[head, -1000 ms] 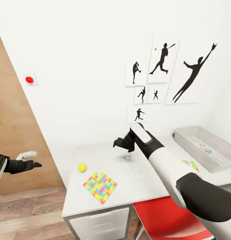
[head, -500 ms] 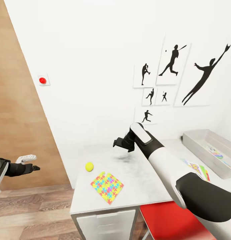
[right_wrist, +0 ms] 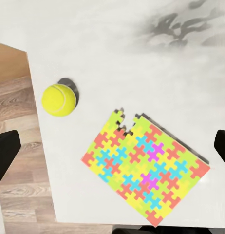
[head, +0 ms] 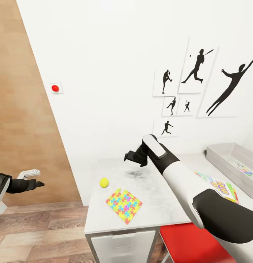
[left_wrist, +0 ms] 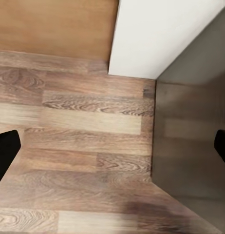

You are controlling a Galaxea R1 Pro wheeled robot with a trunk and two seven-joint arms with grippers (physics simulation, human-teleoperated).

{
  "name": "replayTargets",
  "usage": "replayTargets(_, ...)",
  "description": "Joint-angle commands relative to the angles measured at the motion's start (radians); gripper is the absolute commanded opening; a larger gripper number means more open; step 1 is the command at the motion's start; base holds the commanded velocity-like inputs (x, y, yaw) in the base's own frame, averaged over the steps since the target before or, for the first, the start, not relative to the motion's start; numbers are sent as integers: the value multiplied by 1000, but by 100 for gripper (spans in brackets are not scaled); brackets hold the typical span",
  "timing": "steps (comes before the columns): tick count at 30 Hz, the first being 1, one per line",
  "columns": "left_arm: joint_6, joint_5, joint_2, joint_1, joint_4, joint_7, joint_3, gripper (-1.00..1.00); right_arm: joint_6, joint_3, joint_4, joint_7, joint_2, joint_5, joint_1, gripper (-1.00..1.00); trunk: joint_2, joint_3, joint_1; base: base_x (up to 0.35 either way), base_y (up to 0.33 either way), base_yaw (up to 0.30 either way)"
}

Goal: Put all the toys in the child's room - the three board games (two on the bed and one on the table), the two jigsaw puzzles on the table, and the tennis ball on the table - inside the toy box on the table in the child's room.

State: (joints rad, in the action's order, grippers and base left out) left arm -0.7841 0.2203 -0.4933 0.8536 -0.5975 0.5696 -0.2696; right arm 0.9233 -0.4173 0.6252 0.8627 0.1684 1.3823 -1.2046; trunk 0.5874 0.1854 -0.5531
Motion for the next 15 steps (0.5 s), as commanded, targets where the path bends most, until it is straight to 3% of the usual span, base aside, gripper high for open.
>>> replayTargets(1,-3,11,1,1,-1,9,-5,100,0,-3,1,10,-1,11,-1,100,2,2,0,0,8,142)
replayTargets(15,-1,10,1,1,-1,13,-5,100,-1,-2,-2,9,-1,10,-1,100,2,1,0,0,2,40)
